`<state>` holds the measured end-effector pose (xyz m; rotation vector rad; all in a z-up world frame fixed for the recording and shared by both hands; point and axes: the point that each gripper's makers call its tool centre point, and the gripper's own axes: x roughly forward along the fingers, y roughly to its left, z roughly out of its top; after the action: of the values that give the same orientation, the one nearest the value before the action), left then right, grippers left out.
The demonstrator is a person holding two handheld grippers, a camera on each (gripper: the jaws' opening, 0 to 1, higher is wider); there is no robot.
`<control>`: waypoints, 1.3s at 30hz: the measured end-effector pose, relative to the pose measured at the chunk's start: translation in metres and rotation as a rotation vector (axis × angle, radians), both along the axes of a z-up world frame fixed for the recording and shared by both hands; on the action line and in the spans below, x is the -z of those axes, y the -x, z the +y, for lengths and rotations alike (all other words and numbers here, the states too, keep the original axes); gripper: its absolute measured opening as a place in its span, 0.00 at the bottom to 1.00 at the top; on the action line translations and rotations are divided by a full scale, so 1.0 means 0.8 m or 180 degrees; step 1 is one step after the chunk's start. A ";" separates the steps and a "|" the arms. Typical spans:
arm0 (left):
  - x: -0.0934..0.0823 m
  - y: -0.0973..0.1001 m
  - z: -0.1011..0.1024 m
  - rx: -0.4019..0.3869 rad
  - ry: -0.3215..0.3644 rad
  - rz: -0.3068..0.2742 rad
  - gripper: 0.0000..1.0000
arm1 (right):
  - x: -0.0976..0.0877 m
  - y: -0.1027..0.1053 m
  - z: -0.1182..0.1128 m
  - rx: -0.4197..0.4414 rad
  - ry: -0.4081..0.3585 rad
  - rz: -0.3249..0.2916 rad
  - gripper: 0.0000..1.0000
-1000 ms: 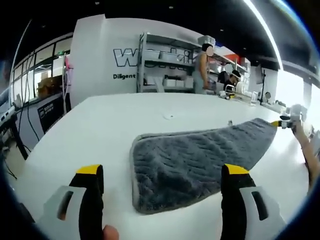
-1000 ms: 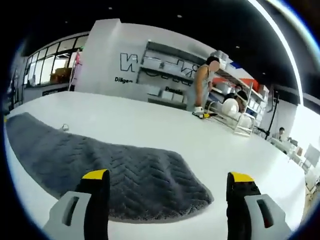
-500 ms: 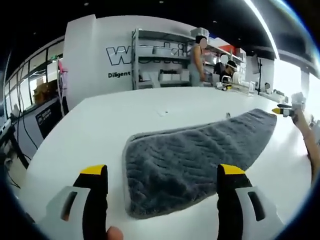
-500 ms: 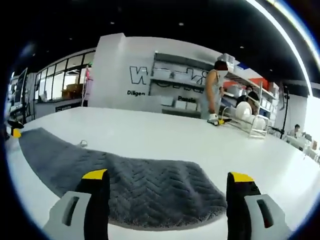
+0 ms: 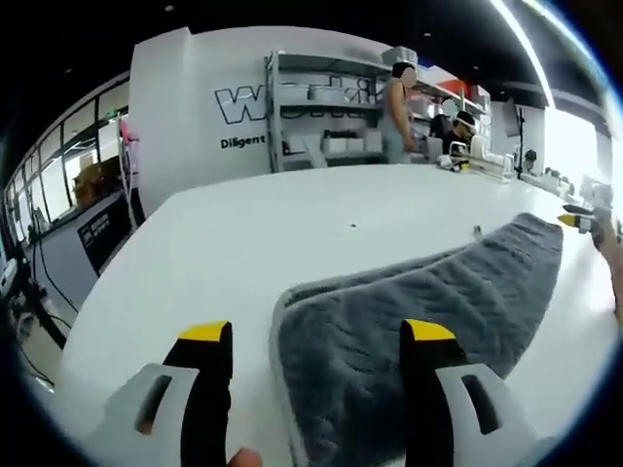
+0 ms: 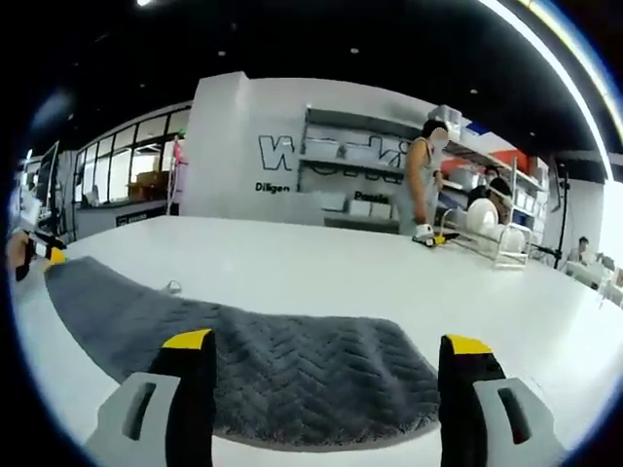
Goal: Open the folded towel by lifting each exposed corner and separating the folded layers until the towel lies flat within the target outline without major curled edges
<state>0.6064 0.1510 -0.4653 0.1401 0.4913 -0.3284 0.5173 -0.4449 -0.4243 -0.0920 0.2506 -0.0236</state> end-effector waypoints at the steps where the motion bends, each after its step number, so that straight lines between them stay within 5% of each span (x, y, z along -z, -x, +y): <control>1: 0.003 -0.004 0.002 0.0011 -0.0024 0.0017 0.61 | 0.001 0.000 0.001 -0.0001 -0.0001 0.0007 0.95; 16: 0.028 -0.020 0.003 0.0139 -0.0116 0.0261 0.26 | -0.008 0.000 0.003 -0.0020 -0.0063 -0.0085 0.90; 22: 0.025 -0.017 -0.002 0.0228 -0.0371 0.0120 0.18 | -0.006 0.000 0.006 -0.0041 -0.0065 -0.0073 0.90; 26: 0.004 -0.017 -0.009 0.0350 -0.0483 -0.0140 0.02 | -0.005 0.001 0.008 -0.0055 -0.0056 -0.0061 0.90; 34: 0.007 -0.001 -0.020 0.0572 -0.0574 -0.0087 0.01 | -0.006 0.001 0.007 -0.0056 -0.0116 -0.0073 0.90; 39: 0.001 0.008 -0.029 0.0632 -0.0217 -0.0143 0.01 | -0.005 0.001 0.008 -0.0068 -0.0144 -0.0058 0.90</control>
<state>0.6001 0.1275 -0.4658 0.2631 0.4452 -0.5019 0.5168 -0.4384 -0.4207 -0.0494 0.2319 0.0025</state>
